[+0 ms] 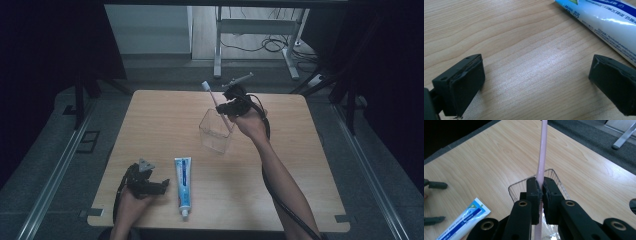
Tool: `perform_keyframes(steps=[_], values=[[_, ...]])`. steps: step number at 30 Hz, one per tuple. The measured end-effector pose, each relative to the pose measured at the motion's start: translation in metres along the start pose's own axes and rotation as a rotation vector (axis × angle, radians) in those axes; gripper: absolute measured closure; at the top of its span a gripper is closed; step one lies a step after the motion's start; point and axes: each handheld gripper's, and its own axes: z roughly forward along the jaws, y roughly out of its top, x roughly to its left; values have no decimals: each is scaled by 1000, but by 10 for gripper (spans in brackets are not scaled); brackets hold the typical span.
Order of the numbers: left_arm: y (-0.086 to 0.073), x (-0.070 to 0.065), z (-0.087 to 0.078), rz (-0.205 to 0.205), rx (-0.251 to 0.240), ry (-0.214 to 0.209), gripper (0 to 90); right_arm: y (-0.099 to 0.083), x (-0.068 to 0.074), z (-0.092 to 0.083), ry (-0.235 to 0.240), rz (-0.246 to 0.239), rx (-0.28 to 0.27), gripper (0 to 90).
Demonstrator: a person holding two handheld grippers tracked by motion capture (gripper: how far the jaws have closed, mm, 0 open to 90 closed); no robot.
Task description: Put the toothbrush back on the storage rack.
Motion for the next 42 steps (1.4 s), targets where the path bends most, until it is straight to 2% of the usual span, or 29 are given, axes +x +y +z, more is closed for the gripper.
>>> perform_keyframes(steps=[12, 25, 42], values=[[0, 0, 0, 1, 0, 1, 5, 1, -1, 19, -4, 13, -38, 837], [0, 0, 0, -3, 2, 1, 4, -19, 0, 50, 15, 17, 8, 837], [0, 0, 0, -3, 2, 1, 5, -41, -3, 71, 30, 15, 74, 833]])
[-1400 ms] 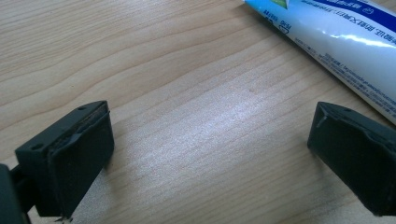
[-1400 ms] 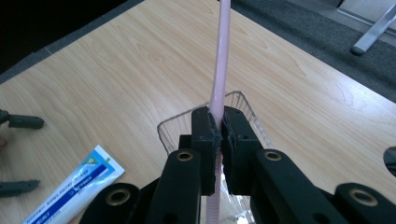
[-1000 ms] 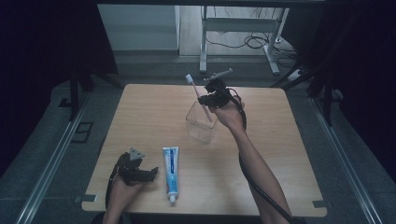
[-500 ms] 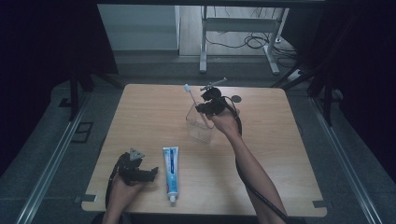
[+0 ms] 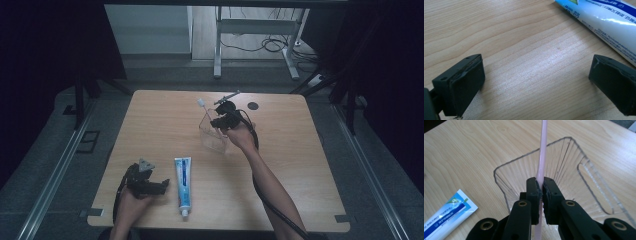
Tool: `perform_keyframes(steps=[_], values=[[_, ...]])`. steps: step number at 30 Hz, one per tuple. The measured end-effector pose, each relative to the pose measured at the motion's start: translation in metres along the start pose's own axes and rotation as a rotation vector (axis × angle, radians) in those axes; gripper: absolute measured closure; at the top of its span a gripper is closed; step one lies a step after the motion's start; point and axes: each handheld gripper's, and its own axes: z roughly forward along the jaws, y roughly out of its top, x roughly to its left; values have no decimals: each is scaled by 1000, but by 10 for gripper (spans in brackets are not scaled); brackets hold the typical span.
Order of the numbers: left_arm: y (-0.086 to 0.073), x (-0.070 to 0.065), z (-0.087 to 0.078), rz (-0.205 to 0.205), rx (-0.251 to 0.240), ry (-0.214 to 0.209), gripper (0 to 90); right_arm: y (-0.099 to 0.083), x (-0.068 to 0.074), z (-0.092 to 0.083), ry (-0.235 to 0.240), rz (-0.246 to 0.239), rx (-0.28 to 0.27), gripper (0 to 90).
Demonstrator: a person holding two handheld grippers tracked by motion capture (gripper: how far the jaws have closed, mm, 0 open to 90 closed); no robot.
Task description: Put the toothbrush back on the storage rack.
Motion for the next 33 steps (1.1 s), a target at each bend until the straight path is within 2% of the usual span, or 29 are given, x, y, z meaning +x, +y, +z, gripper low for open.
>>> perform_keyframes(steps=[18, 26, 33], values=[[0, 0, 0, 1, 1, 0, 5, 3, 1, 12, -3, -4, 94, 827], [0, 0, 0, 0, 0, 0, 5, 5, 0, 6, 8, 2, 52, 789], [0, 0, 0, 0, 0, 0, 4, 5, 1, 1, -1, -16, 47, 713]])
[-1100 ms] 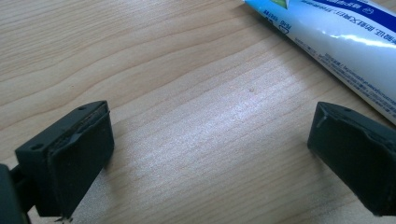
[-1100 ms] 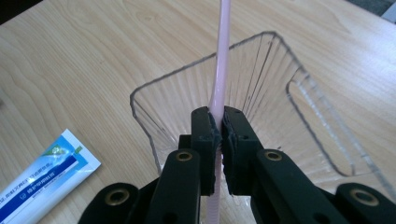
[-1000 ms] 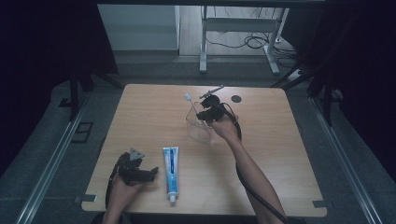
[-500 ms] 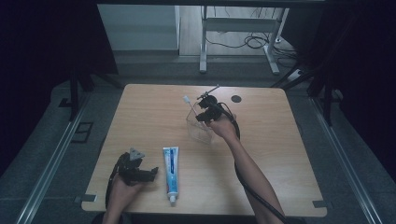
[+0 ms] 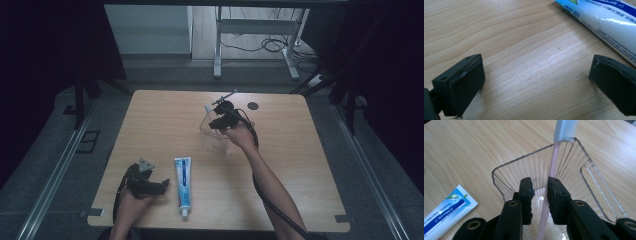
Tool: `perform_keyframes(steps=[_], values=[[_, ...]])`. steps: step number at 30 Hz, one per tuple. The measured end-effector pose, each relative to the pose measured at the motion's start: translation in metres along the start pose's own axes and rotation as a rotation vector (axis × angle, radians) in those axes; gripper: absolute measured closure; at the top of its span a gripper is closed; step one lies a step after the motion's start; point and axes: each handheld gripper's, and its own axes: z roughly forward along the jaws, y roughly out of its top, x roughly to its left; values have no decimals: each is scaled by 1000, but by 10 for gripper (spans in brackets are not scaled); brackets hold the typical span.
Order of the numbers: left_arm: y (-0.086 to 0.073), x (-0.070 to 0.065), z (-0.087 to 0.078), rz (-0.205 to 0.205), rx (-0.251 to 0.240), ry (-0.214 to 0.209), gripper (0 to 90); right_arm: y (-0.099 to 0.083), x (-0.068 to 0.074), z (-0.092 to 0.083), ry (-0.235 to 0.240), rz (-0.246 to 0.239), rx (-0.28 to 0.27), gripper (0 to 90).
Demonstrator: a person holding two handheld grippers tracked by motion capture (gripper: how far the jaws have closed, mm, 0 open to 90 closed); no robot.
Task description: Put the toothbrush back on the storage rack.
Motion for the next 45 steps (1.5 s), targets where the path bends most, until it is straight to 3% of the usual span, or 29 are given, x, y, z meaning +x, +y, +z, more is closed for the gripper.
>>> perform_keyframes(steps=[10, 19, 39, 43, 45], values=[[0, 0, 0, 0, 0, -1, 4, 1, 3, -18, -7, -19, -47, 578], [0, 0, 0, 0, -1, 0, 4, -2, 8, -32, 16, -42, -82, 463], [0, 0, 0, 1, 0, 1, 4, -18, 11, -68, 32, -65, -112, 378], [0, 0, 0, 0, 0, 0, 4, -24, 8, -73, 28, -59, -122, 381], [0, 0, 0, 0, -1, 0, 4, -27, 8, -75, 23, -50, -128, 433]])
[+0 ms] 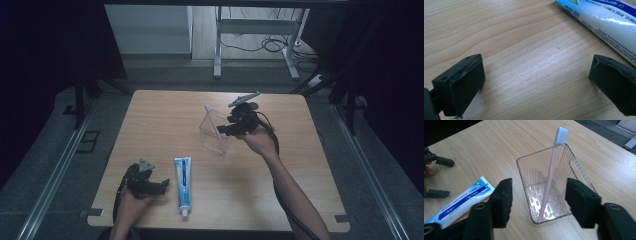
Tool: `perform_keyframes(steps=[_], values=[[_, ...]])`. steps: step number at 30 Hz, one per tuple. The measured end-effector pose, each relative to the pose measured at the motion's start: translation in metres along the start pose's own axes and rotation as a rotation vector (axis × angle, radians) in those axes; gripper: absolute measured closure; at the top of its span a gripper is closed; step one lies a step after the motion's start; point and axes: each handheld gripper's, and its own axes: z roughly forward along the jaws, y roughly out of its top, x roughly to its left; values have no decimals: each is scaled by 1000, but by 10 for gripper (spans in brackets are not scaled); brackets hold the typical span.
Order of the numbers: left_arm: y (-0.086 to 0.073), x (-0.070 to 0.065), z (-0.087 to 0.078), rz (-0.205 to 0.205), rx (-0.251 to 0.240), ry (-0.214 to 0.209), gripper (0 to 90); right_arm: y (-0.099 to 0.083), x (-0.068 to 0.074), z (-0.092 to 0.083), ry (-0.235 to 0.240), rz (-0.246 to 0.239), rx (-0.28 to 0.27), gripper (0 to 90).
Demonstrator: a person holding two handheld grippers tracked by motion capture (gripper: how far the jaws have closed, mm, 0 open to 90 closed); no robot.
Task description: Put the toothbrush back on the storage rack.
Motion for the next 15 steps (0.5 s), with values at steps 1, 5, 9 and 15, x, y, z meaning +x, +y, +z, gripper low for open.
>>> perform_keyframes(steps=[1, 5, 9, 15], values=[[0, 0, 0, 0, 0, 0, 4, -1, 0, -2, 1, 6, -1, 443], [0, 0, 0, 0, 0, 0, 4, -5, 0, -7, -4, 14, -1, 505], [0, 0, 0, 0, 0, 0, 4, -8, 1, -12, -8, 10, -11, 541], [0, 0, 0, 0, 0, 1, 4, -15, 3, -20, -11, 0, -16, 503]])
